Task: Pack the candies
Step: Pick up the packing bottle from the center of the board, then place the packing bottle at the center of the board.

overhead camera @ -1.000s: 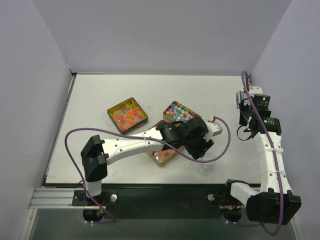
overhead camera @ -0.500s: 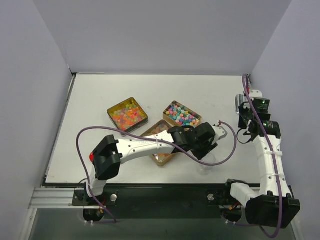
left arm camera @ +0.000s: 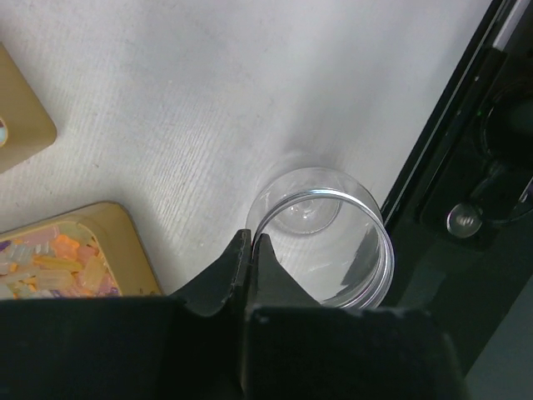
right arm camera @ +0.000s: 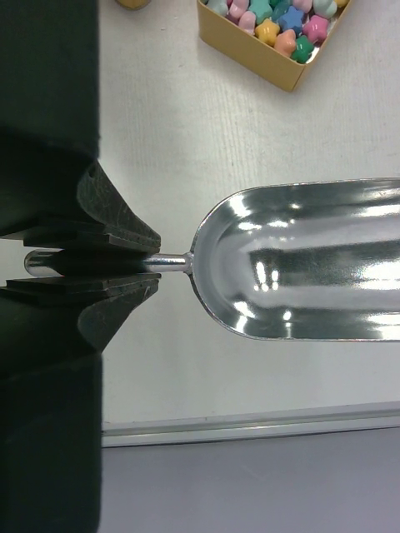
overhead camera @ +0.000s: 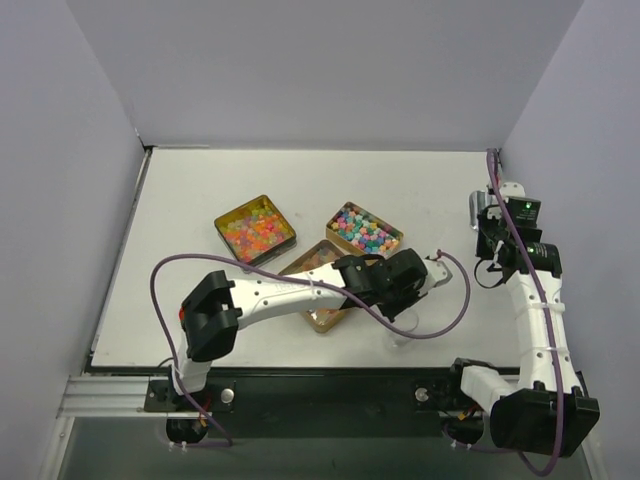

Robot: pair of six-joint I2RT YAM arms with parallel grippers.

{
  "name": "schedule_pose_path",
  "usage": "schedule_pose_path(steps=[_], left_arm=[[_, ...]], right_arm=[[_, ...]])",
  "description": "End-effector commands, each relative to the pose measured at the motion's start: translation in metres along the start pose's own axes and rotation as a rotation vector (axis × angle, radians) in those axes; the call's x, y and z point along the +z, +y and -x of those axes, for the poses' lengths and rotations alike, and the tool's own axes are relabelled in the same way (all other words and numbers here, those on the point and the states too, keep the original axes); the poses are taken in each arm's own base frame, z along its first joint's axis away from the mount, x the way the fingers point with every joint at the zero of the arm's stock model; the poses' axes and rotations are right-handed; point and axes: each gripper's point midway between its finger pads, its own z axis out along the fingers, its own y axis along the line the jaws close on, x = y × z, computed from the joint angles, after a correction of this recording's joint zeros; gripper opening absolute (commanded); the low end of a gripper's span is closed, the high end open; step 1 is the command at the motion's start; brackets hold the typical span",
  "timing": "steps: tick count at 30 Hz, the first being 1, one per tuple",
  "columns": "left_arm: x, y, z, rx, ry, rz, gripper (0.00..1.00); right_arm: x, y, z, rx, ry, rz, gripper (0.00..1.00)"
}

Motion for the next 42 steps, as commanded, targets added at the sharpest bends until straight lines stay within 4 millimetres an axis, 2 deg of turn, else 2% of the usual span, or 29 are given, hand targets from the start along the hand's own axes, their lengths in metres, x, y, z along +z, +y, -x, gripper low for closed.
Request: schedule_pose_path(steps=[1, 2, 4, 5, 6, 7, 8, 10, 11, 12, 14, 15, 16, 20, 21, 22, 23, 24, 25, 28, 29, 31, 37, 38, 42], left_arm=[[-0.057, 0.012, -0.004, 0.179, -0.027, -0.032, 0.00], [-0.079, 0.015, 0.001, 0.223, -0.067, -0.030, 0.00], [-0.094, 0.034, -0.015, 0.320, -0.044, -0.005, 0.00], [-0.117, 0.028, -0.013, 0.361, -0.087, -0.071, 0.00], [-0.129, 0.032, -0.026, 0.393, -0.056, -0.090, 0.00], [-0.139, 0.039, -0.030, 0.459, -0.052, -0.086, 0.00], [-0.155, 0.055, -0.033, 0.454, -0.060, -0.049, 0.00], [-0.174, 0.057, -0.052, 0.473, -0.024, -0.152, 0.00], [-0.187, 0.076, -0.054, 0.427, -0.034, -0.142, 0.00], [-0.194, 0.072, -0.070, 0.410, 0.008, -0.206, 0.00], [-0.202, 0.084, -0.088, 0.440, 0.063, -0.201, 0.00], [-0.203, 0.092, -0.110, 0.428, 0.127, -0.207, 0.00], [-0.202, 0.100, -0.115, 0.447, 0.138, -0.189, 0.00], [-0.203, 0.119, -0.130, 0.441, 0.121, -0.142, 0.00], [-0.201, 0.122, -0.129, 0.443, 0.111, -0.130, 0.00], [-0.196, 0.128, -0.138, 0.427, 0.125, -0.125, 0.00], [-0.194, 0.133, -0.135, 0.426, 0.104, -0.105, 0.00], [-0.190, 0.137, -0.139, 0.422, 0.105, -0.100, 0.00], [-0.184, 0.139, -0.147, 0.406, 0.116, -0.106, 0.00], [-0.171, 0.143, -0.147, 0.416, 0.065, -0.097, 0.00], [-0.170, 0.144, -0.136, 0.430, 0.010, -0.080, 0.00], [-0.168, 0.143, -0.131, 0.415, -0.025, -0.072, 0.00], [-0.163, 0.151, -0.132, 0.388, -0.034, -0.043, 0.01], [-0.163, 0.152, -0.130, 0.398, -0.046, -0.036, 0.07], [-0.163, 0.152, -0.130, 0.402, -0.040, -0.050, 0.19]], right_arm=[[-0.002, 0.003, 0.008, 0.027, -0.027, 0.020, 0.00], [0.000, 0.004, 0.008, 0.029, -0.020, 0.026, 0.00], [0.000, 0.007, 0.012, 0.026, -0.024, 0.043, 0.00], [0.002, 0.007, 0.012, 0.024, -0.014, 0.048, 0.00], [0.003, 0.009, 0.015, 0.021, -0.016, 0.057, 0.00], [0.004, 0.011, 0.017, 0.019, -0.016, 0.066, 0.00], [0.008, 0.012, 0.017, 0.017, -0.005, 0.070, 0.00], [0.009, 0.016, 0.024, 0.013, -0.007, 0.083, 0.00], [0.014, 0.018, 0.023, 0.014, 0.009, 0.091, 0.00], [0.015, 0.019, 0.026, 0.010, 0.012, 0.096, 0.00], [0.020, 0.024, 0.034, 0.001, 0.013, 0.112, 0.00], [0.021, 0.025, 0.036, -0.003, 0.016, 0.114, 0.00], [0.023, 0.026, 0.039, -0.007, 0.017, 0.115, 0.00], [0.030, 0.036, 0.049, -0.074, 0.034, 0.135, 0.00], [0.030, 0.036, 0.052, -0.118, 0.033, 0.123, 0.00], [0.030, 0.038, 0.053, -0.144, 0.036, 0.121, 0.00], [0.032, 0.046, 0.053, -0.180, 0.044, 0.132, 0.00], [0.033, 0.044, 0.054, -0.198, 0.048, 0.120, 0.00], [0.034, 0.053, 0.054, -0.220, 0.050, 0.139, 0.00], [0.039, 0.066, 0.054, -0.243, 0.062, 0.185, 0.00], [0.039, 0.068, 0.055, -0.247, 0.066, 0.193, 0.00], [0.038, 0.073, 0.064, -0.262, 0.057, 0.218, 0.00], [0.043, 0.080, 0.065, -0.298, 0.100, 0.245, 0.00], [0.043, 0.081, 0.065, -0.294, 0.101, 0.252, 0.00], [0.048, 0.087, 0.062, -0.283, 0.118, 0.268, 0.00]])
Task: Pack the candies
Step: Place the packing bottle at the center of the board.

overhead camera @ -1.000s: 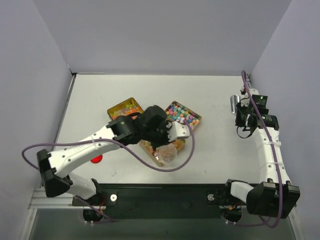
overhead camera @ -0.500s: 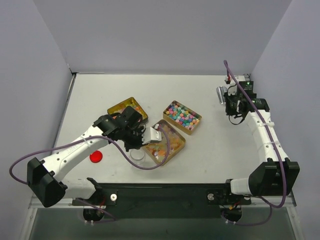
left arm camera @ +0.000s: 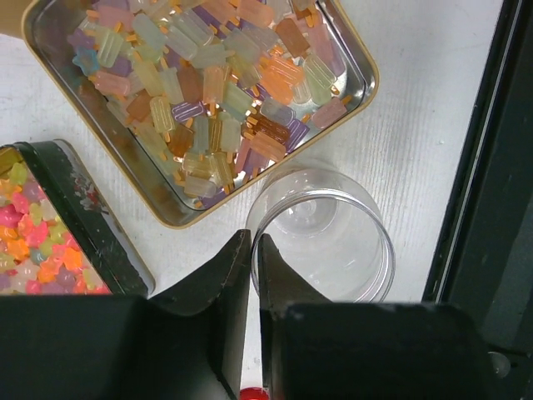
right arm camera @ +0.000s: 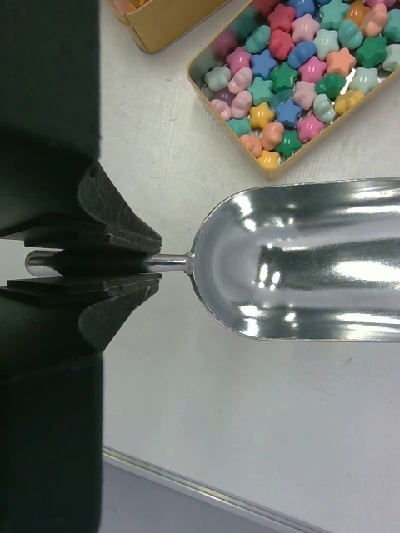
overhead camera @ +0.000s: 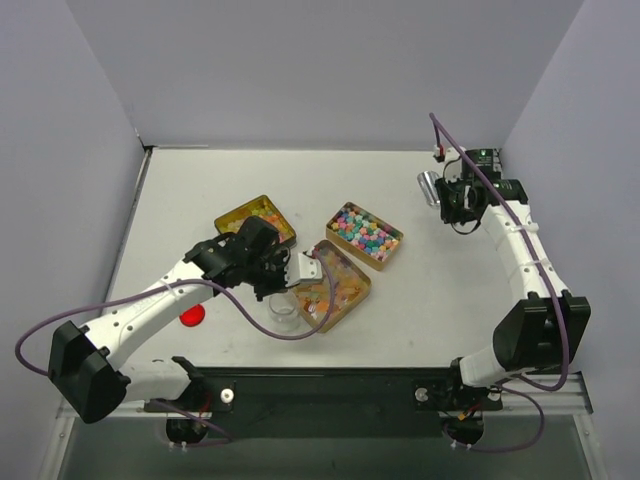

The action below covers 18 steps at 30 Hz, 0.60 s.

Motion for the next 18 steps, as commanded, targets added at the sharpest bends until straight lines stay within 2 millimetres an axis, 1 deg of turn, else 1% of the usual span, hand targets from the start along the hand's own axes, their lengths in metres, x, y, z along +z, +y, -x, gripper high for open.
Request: schedule_pose_path(steps=[1, 3, 5, 9, 11, 12, 15, 18], left_arm=[[-0.005, 0.005, 0.020, 0.029, -0.087, 0.006, 0.20], [-0.005, 0.001, 0.016, 0.036, -0.072, -0.018, 0.20], [-0.005, -0.004, 0.016, 0.042, -0.075, -0.038, 0.19], [-0.008, -0.011, 0.014, 0.025, -0.071, -0.068, 0.04], [-0.012, -0.017, 0.013, 0.028, -0.080, -0.086, 0.01], [-0.014, -0.020, 0.013, 0.037, -0.090, -0.091, 0.00], [-0.011, -0.026, 0.009, 0.034, -0.096, -0.105, 0.00], [-0.006, -0.030, 0.003, 0.008, -0.081, -0.109, 0.00]], right_arm=[[-0.001, 0.009, 0.005, -0.002, 0.009, 0.039, 0.00], [0.001, 0.011, 0.004, -0.016, 0.013, 0.050, 0.00], [0.003, 0.012, 0.003, -0.019, 0.018, 0.052, 0.00], [0.003, 0.015, 0.003, -0.020, 0.017, 0.069, 0.00], [0.002, 0.015, 0.003, -0.017, 0.014, 0.071, 0.00], [0.002, 0.016, 0.002, -0.017, 0.015, 0.074, 0.00], [0.003, 0.019, -0.001, -0.019, 0.016, 0.079, 0.00], [0.002, 0.021, -0.002, -0.027, 0.018, 0.081, 0.00]])
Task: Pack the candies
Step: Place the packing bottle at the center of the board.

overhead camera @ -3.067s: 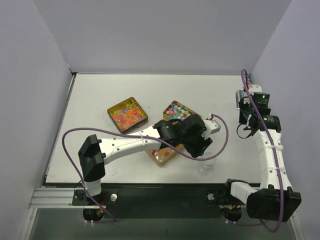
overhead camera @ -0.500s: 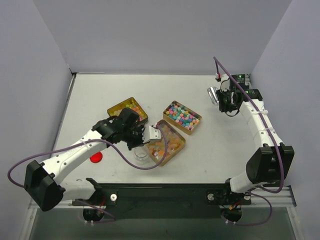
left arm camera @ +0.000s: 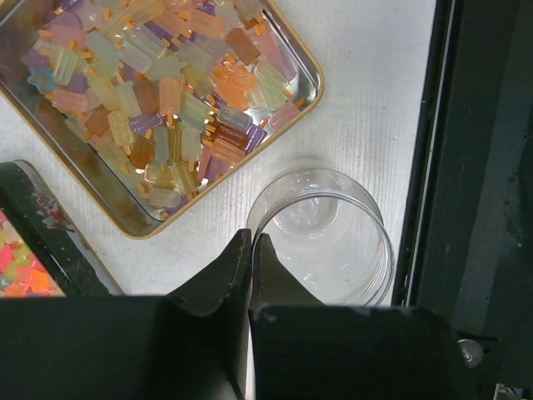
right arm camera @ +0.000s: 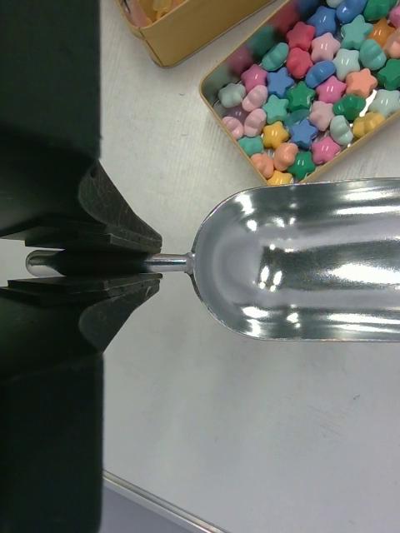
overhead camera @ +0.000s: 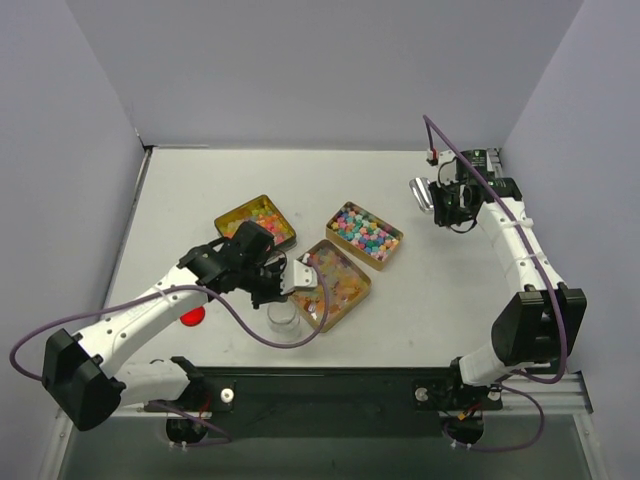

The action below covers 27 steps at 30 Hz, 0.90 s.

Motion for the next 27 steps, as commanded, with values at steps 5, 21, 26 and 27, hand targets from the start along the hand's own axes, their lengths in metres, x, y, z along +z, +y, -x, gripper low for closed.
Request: schedule_pose_path(steps=[5, 21, 26, 27], left_arm=[[0.007, -0.018, -0.006, 0.003, 0.014, -0.017, 0.02], [-0.027, -0.015, 0.035, 0.102, -0.124, 0.073, 0.70], [-0.057, 0.012, 0.072, 0.153, -0.274, 0.190, 0.70], [-0.062, 0.022, 0.076, 0.129, -0.302, 0.225, 0.70]], right_arm=[[-0.011, 0.007, 0.005, -0.017, -0.029, 0.013, 0.00], [-0.022, 0.014, 0.002, -0.139, -0.038, 0.049, 0.00], [-0.048, 0.045, -0.003, -0.358, 0.047, 0.263, 0.00], [-0.050, 0.051, -0.005, -0.383, 0.063, 0.303, 0.00]])
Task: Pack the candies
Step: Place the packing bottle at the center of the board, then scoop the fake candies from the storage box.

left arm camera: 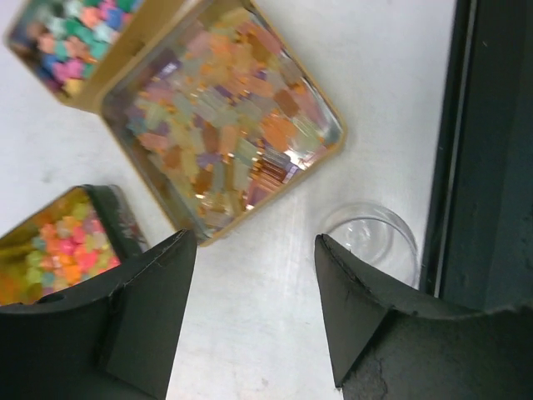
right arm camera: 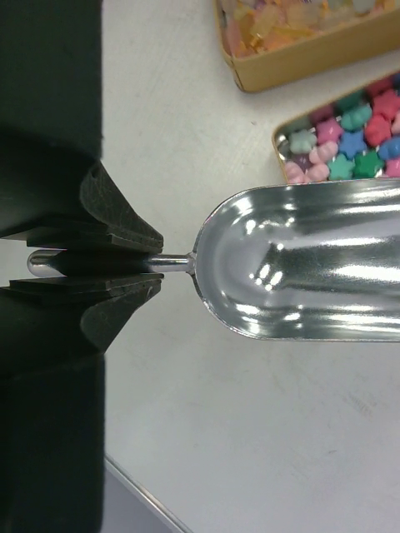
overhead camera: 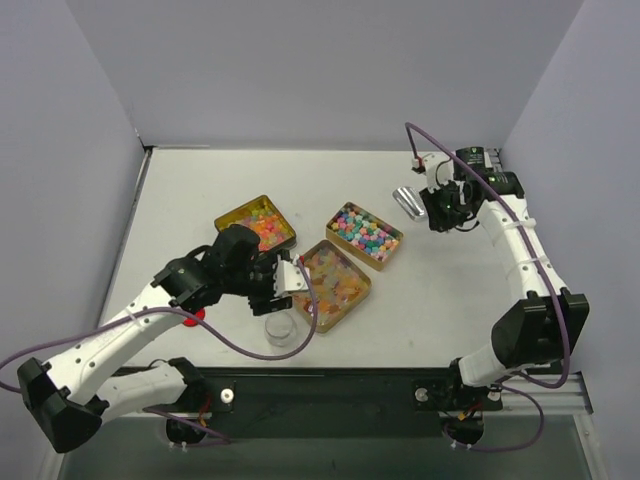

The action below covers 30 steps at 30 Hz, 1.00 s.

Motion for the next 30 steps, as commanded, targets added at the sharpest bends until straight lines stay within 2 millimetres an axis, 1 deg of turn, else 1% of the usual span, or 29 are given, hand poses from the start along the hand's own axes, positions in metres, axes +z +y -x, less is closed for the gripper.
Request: schedule_pose_path(steps=[1, 2, 3, 4, 5, 6, 7, 8, 9, 10, 11, 12, 13, 14, 15, 16, 17, 18, 19, 20, 21, 22, 23, 24, 25, 26, 27, 29, 30], left_arm=[[-0.025, 0.046, 0.052, 0.037, -0.206, 0.174, 0.70], [-0.028, 0.066, 0.068, 0.032, -0.269, 0.246, 0.73], [-0.027, 0.078, 0.072, -0.033, -0.296, 0.287, 0.76], [-0.019, 0.096, 0.073, -0.073, -0.293, 0.320, 0.77], [-0.018, 0.114, 0.083, -0.089, -0.319, 0.372, 0.77], [-0.016, 0.127, 0.088, -0.150, -0.328, 0.389, 0.78], [-0.005, 0.149, 0.093, -0.202, -0.312, 0.399, 0.77], [-0.002, 0.164, 0.097, -0.249, -0.310, 0.415, 0.76], [0.003, 0.175, 0.099, -0.351, -0.318, 0.412, 0.75], [0.028, 0.187, 0.086, -0.433, -0.276, 0.392, 0.73], [0.020, 0.206, 0.097, -0.527, -0.316, 0.410, 0.72], [0.028, 0.215, 0.094, -0.586, -0.310, 0.404, 0.71], [0.051, 0.222, 0.080, -0.651, -0.264, 0.377, 0.68], [0.049, 0.235, 0.088, -0.731, -0.298, 0.376, 0.66], [0.056, 0.240, 0.086, -0.768, -0.299, 0.355, 0.65], [0.074, 0.246, 0.074, -0.816, -0.271, 0.345, 0.65], [0.078, 0.253, 0.071, -0.872, -0.283, 0.350, 0.63], [0.084, 0.258, 0.065, -0.906, -0.281, 0.356, 0.62], [0.094, 0.264, 0.059, -0.934, -0.293, 0.357, 0.62], [0.098, 0.267, 0.057, -0.984, -0.311, 0.346, 0.61], [0.100, 0.270, 0.052, -1.008, -0.318, 0.345, 0.61], [0.106, 0.274, 0.051, -1.021, -0.326, 0.344, 0.61], [0.107, 0.275, 0.052, -1.035, -0.332, 0.343, 0.61], [0.109, 0.275, 0.053, -1.036, -0.337, 0.339, 0.61], [0.108, 0.277, 0.055, -1.034, -0.349, 0.339, 0.61], [0.107, 0.278, 0.056, -1.039, -0.354, 0.342, 0.61], [0.105, 0.279, 0.054, -1.045, -0.355, 0.349, 0.61], [0.101, 0.278, 0.054, -1.067, -0.364, 0.354, 0.61], [0.093, 0.279, 0.056, -1.073, -0.380, 0.364, 0.61]], right_arm=[[-0.026, 0.036, 0.003, -0.190, 0.060, 0.211, 0.00], [-0.029, 0.040, -0.001, -0.193, 0.093, 0.226, 0.00], [-0.030, 0.037, 0.001, -0.204, 0.102, 0.207, 0.00], [-0.030, 0.035, 0.001, -0.221, 0.112, 0.200, 0.00], [-0.029, 0.035, 0.001, -0.241, 0.123, 0.190, 0.00], [-0.030, 0.032, 0.003, -0.256, 0.127, 0.175, 0.00], [-0.029, 0.029, 0.002, -0.269, 0.144, 0.159, 0.00], [-0.029, 0.029, -0.001, -0.279, 0.165, 0.163, 0.00], [-0.029, 0.027, -0.001, -0.277, 0.175, 0.158, 0.00], [-0.025, 0.025, -0.003, -0.278, 0.202, 0.157, 0.00], [-0.025, 0.026, -0.009, -0.275, 0.234, 0.168, 0.00], [-0.019, 0.026, -0.012, -0.272, 0.264, 0.176, 0.00], [-0.018, 0.026, -0.017, -0.269, 0.289, 0.175, 0.00], [-0.016, 0.026, -0.020, -0.270, 0.307, 0.177, 0.00], [-0.012, 0.027, -0.022, -0.284, 0.325, 0.181, 0.00], [-0.013, 0.027, -0.024, -0.298, 0.343, 0.177, 0.00], [-0.014, 0.024, -0.026, -0.340, 0.374, 0.166, 0.00], [-0.011, 0.024, -0.030, -0.355, 0.415, 0.175, 0.00], [-0.015, 0.027, -0.036, -0.367, 0.465, 0.194, 0.00], [-0.019, 0.024, -0.030, -0.372, 0.465, 0.189, 0.00], [-0.016, 0.022, -0.031, -0.368, 0.499, 0.189, 0.00], [-0.021, 0.023, -0.034, -0.368, 0.527, 0.202, 0.00], [-0.025, 0.020, -0.023, -0.378, 0.508, 0.190, 0.00], [-0.022, 0.018, -0.022, -0.400, 0.541, 0.197, 0.00], [-0.029, 0.020, -0.023, -0.421, 0.577, 0.215, 0.00], [-0.030, 0.020, -0.021, -0.442, 0.599, 0.218, 0.00], [-0.028, 0.015, -0.013, -0.466, 0.613, 0.200, 0.00], [-0.029, 0.013, -0.010, -0.552, 0.653, 0.168, 0.00], [-0.026, 0.014, -0.014, -0.584, 0.689, 0.168, 0.00]])
